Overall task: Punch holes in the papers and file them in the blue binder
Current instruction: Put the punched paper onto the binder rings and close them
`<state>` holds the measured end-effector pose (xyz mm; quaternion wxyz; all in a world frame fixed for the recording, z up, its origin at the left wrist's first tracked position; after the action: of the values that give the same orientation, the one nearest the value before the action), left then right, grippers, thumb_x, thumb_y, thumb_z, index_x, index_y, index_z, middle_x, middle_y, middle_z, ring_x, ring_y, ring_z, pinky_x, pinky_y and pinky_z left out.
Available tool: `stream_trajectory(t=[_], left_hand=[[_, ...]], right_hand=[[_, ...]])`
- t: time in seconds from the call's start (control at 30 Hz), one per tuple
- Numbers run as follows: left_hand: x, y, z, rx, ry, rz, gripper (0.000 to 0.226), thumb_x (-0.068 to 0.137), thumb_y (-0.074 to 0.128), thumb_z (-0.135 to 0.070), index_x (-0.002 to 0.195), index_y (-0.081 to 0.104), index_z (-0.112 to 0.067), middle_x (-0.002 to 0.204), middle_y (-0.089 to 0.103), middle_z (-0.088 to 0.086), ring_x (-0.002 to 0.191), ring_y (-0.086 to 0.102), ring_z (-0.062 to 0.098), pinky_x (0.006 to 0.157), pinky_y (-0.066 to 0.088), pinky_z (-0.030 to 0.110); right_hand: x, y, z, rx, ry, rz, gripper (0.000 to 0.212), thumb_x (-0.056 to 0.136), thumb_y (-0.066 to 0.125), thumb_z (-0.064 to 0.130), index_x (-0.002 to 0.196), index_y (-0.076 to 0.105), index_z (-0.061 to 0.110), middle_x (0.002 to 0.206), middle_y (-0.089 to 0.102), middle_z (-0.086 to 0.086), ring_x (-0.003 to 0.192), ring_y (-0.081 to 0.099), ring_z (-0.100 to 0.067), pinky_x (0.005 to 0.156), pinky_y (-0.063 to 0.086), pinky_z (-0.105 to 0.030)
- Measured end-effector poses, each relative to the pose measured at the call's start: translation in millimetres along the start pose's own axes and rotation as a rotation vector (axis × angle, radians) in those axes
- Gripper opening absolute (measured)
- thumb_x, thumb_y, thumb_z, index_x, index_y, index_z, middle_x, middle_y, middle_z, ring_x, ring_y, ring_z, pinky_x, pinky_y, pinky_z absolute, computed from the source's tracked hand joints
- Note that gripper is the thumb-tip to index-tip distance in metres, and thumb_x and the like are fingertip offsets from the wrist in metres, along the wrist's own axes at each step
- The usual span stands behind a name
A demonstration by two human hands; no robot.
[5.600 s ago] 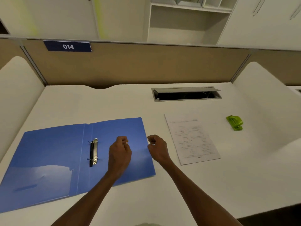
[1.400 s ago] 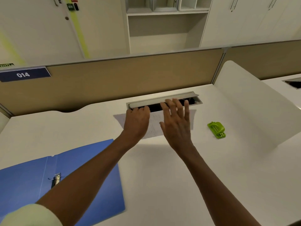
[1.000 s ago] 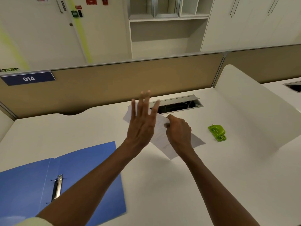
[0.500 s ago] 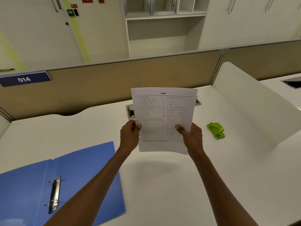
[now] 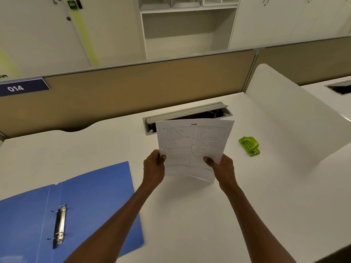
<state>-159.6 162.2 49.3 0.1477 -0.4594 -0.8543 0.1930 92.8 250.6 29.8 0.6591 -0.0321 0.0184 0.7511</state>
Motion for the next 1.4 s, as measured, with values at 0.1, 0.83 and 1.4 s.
stream_trajectory(t=[0.1, 0.83, 1.4], left_hand=[[1.0, -2.9, 1.5, 0.009, -0.009, -0.020, 0.010, 0.095, 0.049, -0.003, 0.095, 0.059, -0.003, 0.099, 0.069, 0.009, 0.075, 0.056, 0.016, 0.058, 0.041, 0.006], [-9.7, -91.7, 37.7, -0.114, -0.191, 0.046, 0.015, 0.093, 0.058, -0.012, 0.102, 0.069, -0.012, 0.100, 0.074, 0.003, 0.085, 0.069, 0.014, 0.074, 0.055, 0.027], [-94.0, -221.5, 177.7, -0.282, -0.537, -0.084, 0.012, 0.092, 0.061, -0.015, 0.095, 0.071, -0.010, 0.098, 0.074, 0.008, 0.088, 0.071, 0.023, 0.078, 0.059, 0.035]], right_hand=[[2.6, 1.4, 5.1, -0.026, -0.020, 0.013, 0.023, 0.077, 0.077, 0.014, 0.090, 0.071, 0.032, 0.089, 0.075, 0.016, 0.083, 0.070, 0.000, 0.065, 0.053, -0.010], [-9.4, 84.2, 46.4, -0.478, -0.292, 0.170, 0.018, 0.093, 0.057, 0.031, 0.104, 0.048, 0.019, 0.098, 0.058, 0.010, 0.078, 0.059, 0.003, 0.051, 0.046, -0.005], [-108.0, 233.8, -18.8, -0.415, -0.116, 0.454, 0.020, 0.093, 0.058, 0.028, 0.109, 0.054, 0.016, 0.107, 0.065, 0.003, 0.087, 0.063, -0.003, 0.058, 0.049, -0.011]])
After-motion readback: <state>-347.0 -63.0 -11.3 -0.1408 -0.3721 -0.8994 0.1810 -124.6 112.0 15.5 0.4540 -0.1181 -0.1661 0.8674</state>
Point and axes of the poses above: each hand's wrist, its own x-axis towards the middle knuckle, its own y-axis out of the palm, z = x × y, the point moved 10 cm from there along x, towards the middle knuckle
